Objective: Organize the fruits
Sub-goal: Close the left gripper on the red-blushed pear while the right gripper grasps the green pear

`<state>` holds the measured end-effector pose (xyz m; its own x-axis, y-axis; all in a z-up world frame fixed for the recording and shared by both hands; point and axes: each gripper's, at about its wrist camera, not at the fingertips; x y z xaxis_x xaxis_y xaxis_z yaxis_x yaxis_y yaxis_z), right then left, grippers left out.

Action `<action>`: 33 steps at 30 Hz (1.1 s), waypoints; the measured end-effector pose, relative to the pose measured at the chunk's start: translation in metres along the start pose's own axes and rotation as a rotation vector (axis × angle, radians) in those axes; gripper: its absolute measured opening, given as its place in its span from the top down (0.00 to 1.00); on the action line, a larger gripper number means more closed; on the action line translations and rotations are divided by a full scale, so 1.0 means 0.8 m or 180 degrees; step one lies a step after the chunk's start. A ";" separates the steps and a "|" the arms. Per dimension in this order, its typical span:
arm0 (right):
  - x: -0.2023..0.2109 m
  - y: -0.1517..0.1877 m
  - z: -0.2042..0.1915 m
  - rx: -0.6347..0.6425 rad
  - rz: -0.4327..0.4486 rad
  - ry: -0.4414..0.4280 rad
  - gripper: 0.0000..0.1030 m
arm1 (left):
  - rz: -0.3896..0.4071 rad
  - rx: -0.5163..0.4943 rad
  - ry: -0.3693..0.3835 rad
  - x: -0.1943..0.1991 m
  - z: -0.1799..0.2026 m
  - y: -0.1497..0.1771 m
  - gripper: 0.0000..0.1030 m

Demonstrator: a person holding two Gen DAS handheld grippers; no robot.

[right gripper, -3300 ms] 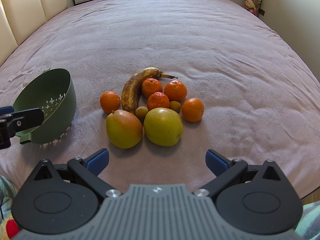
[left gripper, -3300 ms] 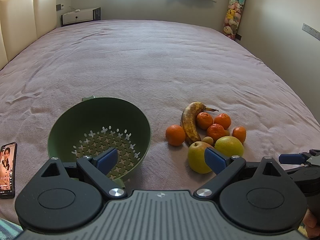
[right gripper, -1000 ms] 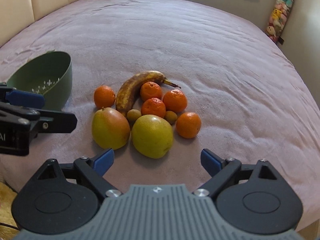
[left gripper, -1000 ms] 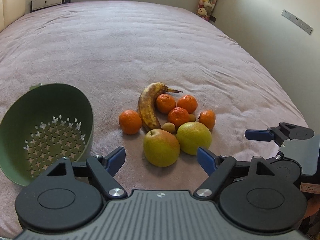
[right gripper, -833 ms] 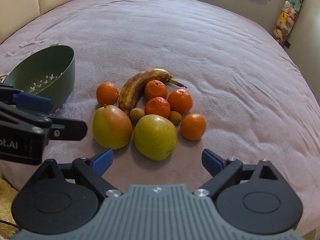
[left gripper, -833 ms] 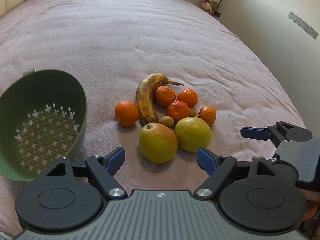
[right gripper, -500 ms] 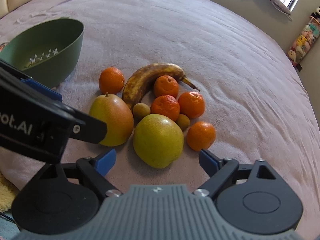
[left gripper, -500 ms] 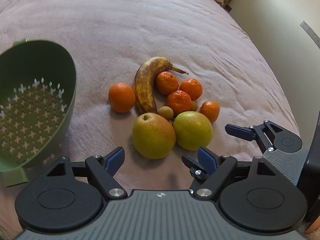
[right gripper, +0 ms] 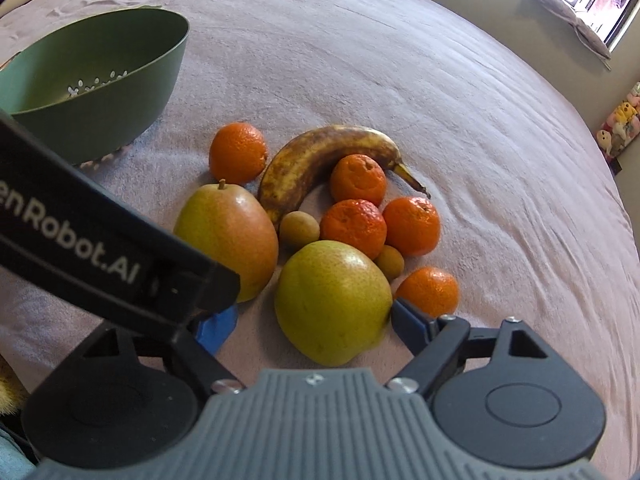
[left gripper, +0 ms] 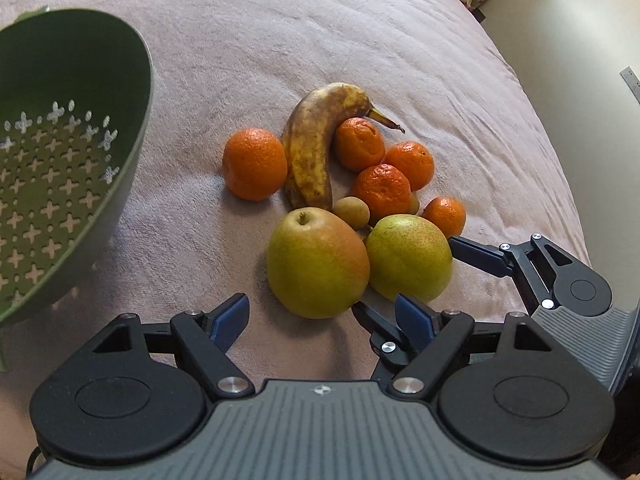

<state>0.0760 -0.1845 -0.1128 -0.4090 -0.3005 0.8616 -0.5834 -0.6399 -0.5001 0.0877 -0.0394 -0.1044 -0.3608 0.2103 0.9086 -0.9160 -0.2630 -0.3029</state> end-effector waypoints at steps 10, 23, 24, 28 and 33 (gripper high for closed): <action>-0.002 0.006 0.003 0.0064 -0.0060 0.0008 0.24 | -0.0085 0.0153 0.0123 -0.024 -0.006 0.000 0.08; -0.005 0.013 0.003 0.0119 -0.0035 0.0054 0.28 | -0.0034 0.0143 0.0075 -0.036 -0.003 0.001 0.09; -0.006 0.014 0.003 0.0122 -0.0020 0.0058 0.28 | -0.0031 0.0148 0.0070 -0.036 -0.003 0.001 0.09; -0.010 0.017 -0.002 0.0241 0.0009 0.0132 0.28 | 0.0008 0.0269 0.0104 -0.034 -0.007 0.000 0.09; -0.009 0.016 -0.012 0.0429 0.0075 0.0231 0.29 | 0.0110 0.0399 0.0108 -0.029 -0.011 -0.002 0.08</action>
<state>0.0647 -0.1839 -0.1265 -0.4740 -0.2676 0.8389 -0.4757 -0.7239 -0.4997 0.0960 -0.0354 -0.1272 -0.3994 0.2303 0.8874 -0.8747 -0.3857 -0.2936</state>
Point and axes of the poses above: each gripper's, at about its wrist camera, not at the fingertips, and x roughly against the way its jaws point, z to its right, y to its underside, and after that the axes turned 10 degrees about -y, right-handed
